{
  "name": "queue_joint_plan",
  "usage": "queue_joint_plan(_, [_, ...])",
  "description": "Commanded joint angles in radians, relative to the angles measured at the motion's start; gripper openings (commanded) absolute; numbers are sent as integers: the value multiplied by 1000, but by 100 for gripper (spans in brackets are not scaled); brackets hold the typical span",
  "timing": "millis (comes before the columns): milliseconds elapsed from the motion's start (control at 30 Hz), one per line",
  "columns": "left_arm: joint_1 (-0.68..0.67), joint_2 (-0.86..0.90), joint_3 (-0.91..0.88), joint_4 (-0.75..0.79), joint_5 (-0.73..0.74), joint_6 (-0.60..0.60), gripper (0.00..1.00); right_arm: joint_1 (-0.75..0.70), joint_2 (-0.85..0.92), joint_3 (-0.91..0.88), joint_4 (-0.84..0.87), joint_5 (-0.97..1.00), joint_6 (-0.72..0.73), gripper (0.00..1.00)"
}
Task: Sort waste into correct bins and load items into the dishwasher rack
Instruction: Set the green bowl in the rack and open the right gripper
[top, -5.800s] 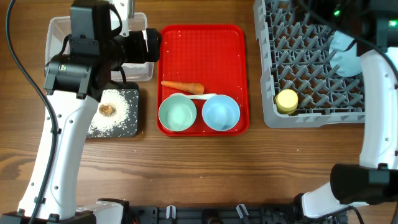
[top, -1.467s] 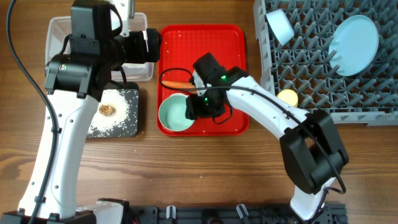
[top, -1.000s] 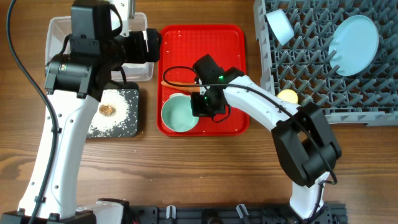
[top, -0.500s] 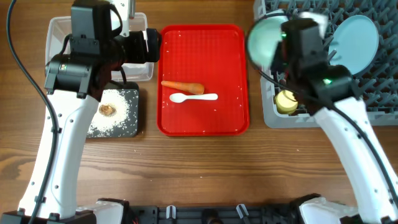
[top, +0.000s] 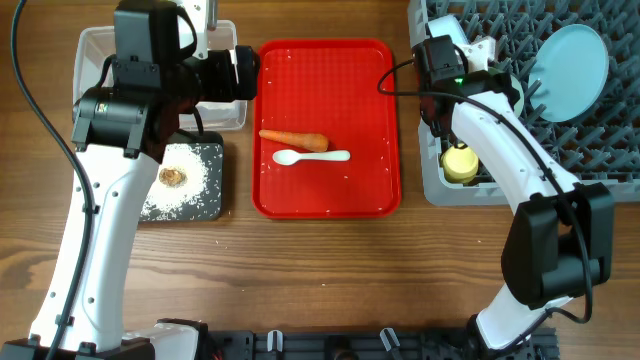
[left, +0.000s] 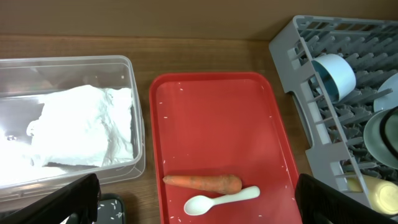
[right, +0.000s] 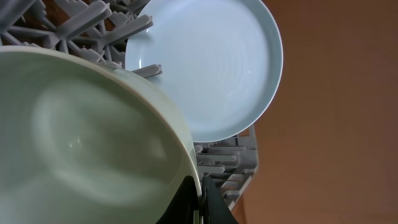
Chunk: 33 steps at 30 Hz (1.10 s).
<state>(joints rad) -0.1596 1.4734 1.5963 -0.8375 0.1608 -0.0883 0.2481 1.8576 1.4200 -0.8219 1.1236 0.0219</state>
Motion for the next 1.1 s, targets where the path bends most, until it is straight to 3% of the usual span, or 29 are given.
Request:
queue_joint_plan(0, [5,2,1,2,-2,-6,100,0,37,-6,8,48,-19,4])
queue_joint_plan(100, [5,2,1,2,-2,-6,100,0,37,-6,53,231,-24,4])
queue_joint_plan(267, [5,2,1,2,-2,-6,100,0,37,-6,129,242,-79,4])
queue_joint_plan(400, [5,2,1,2,-2,-6,100,13,37,-6,156,111,-134,4])
queue_joint_plan(800, [5,2,1,2,-2,-6,100,133,37,-6,192,-26,-161,6])
queue_joint_plan(833, [5,2,1,2,-2,-6,100,137,37,-6,185,-26,-161,11])
queue_joint_plan(867, [5,2,1,2,-2,-6,100,138,37,-6,175,-26,-160,31])
queue_joint_plan(900, [5,2,1,2,-2,-6,100,140,37,-6,167,-26,-161,59])
queue_joint_plan(933, [5,2,1,2,-2,-6,100,141,37,-6,158,-40,-160,75])
queue_joint_plan(1000, [5,2,1,2,-2,-6,100,142,36,-6,130,-108,-160,90])
queue_joint_plan(1067, [5,2,1,2,-2,-6,100,144,35,-6,93,-169,-143,95])
